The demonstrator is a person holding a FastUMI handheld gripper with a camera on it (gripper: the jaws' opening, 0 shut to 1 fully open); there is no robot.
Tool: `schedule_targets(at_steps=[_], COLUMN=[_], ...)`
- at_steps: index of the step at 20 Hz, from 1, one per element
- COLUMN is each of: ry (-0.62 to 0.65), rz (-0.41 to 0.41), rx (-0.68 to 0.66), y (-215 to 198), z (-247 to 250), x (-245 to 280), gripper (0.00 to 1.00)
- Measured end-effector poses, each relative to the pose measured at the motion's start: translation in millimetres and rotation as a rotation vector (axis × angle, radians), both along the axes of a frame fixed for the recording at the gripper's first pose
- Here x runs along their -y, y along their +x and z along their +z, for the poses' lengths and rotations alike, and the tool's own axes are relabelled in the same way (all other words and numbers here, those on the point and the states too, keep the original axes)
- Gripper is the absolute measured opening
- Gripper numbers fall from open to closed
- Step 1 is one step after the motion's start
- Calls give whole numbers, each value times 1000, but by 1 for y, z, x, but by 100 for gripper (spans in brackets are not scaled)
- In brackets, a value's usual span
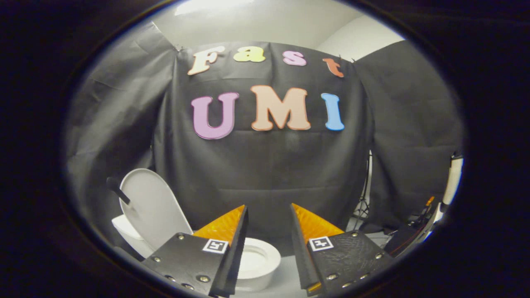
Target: Open the toilet lid.
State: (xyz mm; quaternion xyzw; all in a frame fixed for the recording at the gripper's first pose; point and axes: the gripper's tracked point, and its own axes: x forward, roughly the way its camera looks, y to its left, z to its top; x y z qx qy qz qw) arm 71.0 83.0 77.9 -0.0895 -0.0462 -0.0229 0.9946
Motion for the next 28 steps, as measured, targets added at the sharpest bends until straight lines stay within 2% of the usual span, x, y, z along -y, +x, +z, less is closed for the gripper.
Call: schedule_targets(at_steps=[5, 11, 28], ry=[44, 116, 178], rz=[-66, -103, -111], rx=[-44, -58, -91], y=[-6, -12, -19], z=[-38, -62, -82], x=[46, 65, 74], gripper=[57, 57, 56])
